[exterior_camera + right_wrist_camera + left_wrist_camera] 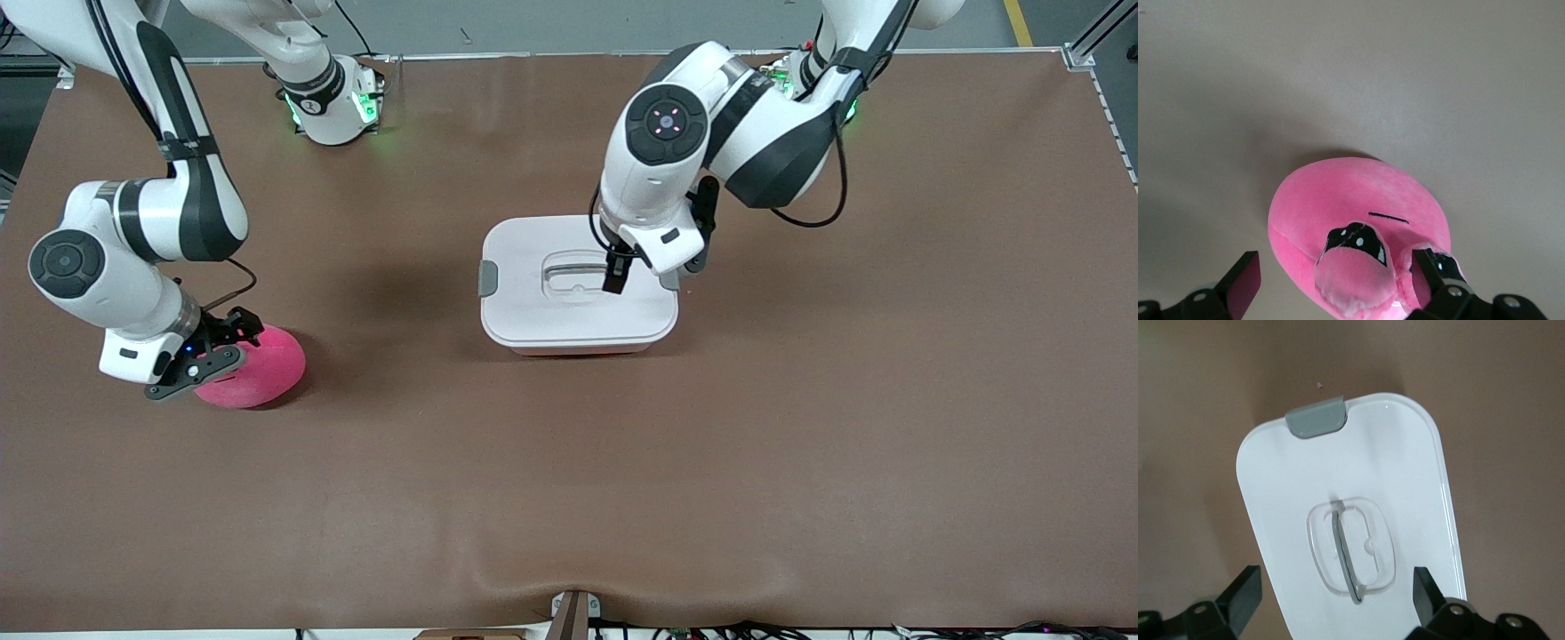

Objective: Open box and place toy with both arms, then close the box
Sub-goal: 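Lower the left gripper to the lid handle while the right gripper reaches the toy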

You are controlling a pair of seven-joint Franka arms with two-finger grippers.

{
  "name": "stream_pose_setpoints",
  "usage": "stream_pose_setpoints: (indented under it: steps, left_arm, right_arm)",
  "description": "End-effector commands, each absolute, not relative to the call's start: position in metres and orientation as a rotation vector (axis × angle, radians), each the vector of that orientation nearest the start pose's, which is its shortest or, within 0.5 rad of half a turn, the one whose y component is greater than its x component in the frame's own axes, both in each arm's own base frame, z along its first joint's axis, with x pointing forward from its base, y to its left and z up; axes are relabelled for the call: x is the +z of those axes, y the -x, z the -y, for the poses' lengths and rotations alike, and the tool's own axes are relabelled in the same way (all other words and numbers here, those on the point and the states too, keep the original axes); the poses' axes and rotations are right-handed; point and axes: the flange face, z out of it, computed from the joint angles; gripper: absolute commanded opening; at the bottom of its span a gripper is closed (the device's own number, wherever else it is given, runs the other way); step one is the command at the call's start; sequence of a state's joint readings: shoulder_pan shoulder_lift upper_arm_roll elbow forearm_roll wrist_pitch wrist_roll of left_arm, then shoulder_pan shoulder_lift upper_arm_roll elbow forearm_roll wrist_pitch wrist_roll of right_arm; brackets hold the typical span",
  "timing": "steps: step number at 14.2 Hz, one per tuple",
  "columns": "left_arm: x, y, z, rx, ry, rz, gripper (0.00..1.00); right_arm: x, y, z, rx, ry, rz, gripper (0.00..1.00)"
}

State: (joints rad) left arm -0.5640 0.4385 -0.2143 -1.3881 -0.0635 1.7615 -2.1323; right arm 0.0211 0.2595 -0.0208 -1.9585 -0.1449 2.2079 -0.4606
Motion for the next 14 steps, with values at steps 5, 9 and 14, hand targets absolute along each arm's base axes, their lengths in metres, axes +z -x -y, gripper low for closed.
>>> stream_pose_setpoints:
  steps: [5, 9, 14]
  left_arm:
    - [0.419, -0.485, 0.51, 0.148, 2.308, 2.089, 1.0]
    - [0.402, -0.478, 0.521, 0.114, 2.268, 2.136, 1.0]
    - [0.376, -0.467, 0.52, 0.063, 2.226, 2.198, 1.0]
  right_arm:
    - [0.334, -0.6, 0.006, 0.089, 3.14, 0.915, 1.0]
    - [0.326, -0.601, 0.007, 0.11, 3.134, 0.924, 1.0]
    - [0.323, -0.6, 0.013, 0.124, 3.133, 0.918, 0.79]
